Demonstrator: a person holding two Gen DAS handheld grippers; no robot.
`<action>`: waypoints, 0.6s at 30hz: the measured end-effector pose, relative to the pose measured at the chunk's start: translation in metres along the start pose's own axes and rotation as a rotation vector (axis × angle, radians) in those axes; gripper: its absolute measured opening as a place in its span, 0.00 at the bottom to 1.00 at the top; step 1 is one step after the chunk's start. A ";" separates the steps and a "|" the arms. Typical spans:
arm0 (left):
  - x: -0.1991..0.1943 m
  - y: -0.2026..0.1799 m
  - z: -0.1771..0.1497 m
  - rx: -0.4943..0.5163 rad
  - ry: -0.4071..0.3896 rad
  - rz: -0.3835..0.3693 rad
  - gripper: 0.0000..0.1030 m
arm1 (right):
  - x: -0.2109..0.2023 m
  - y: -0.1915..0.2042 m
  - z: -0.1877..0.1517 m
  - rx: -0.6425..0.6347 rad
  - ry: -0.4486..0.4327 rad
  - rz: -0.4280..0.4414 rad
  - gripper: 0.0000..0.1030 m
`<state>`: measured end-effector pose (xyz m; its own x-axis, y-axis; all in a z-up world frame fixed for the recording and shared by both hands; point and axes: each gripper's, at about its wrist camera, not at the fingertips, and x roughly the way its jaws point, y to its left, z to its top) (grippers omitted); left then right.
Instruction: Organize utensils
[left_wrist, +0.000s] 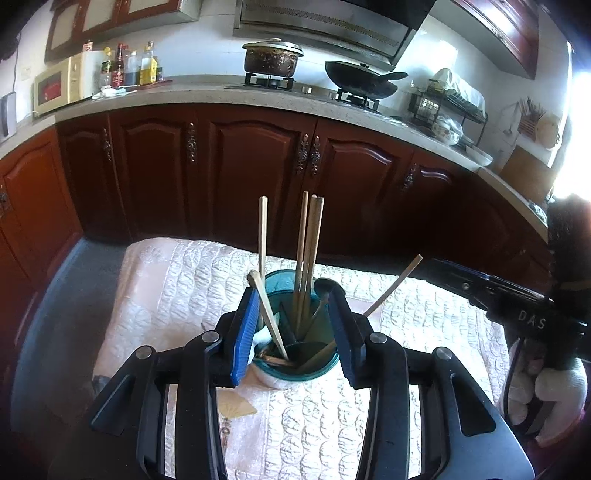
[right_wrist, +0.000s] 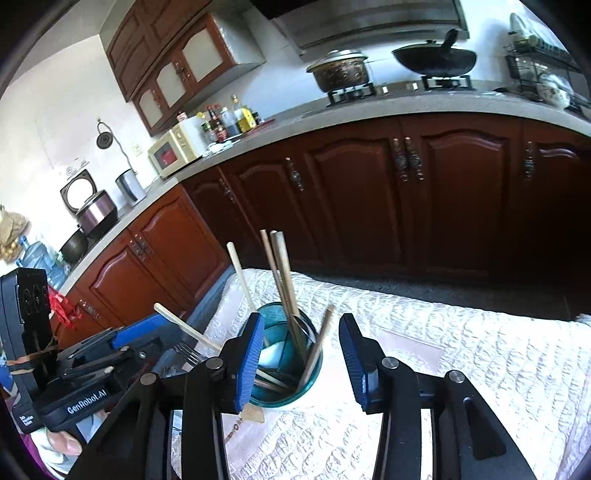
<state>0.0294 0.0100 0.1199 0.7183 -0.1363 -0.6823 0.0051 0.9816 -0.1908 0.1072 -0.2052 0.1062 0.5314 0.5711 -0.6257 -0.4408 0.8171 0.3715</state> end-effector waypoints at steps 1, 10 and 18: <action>-0.002 0.000 -0.001 -0.005 0.000 0.000 0.37 | -0.003 0.000 -0.002 0.000 -0.003 -0.013 0.40; -0.022 -0.006 -0.015 -0.001 -0.035 0.013 0.38 | -0.020 0.013 -0.024 -0.043 -0.040 -0.087 0.46; -0.035 -0.015 -0.030 0.028 -0.076 0.046 0.38 | -0.019 0.030 -0.040 -0.065 -0.041 -0.092 0.53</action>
<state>-0.0166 -0.0040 0.1253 0.7691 -0.0816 -0.6339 -0.0103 0.9901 -0.1400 0.0546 -0.1946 0.1019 0.6002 0.4979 -0.6261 -0.4338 0.8602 0.2682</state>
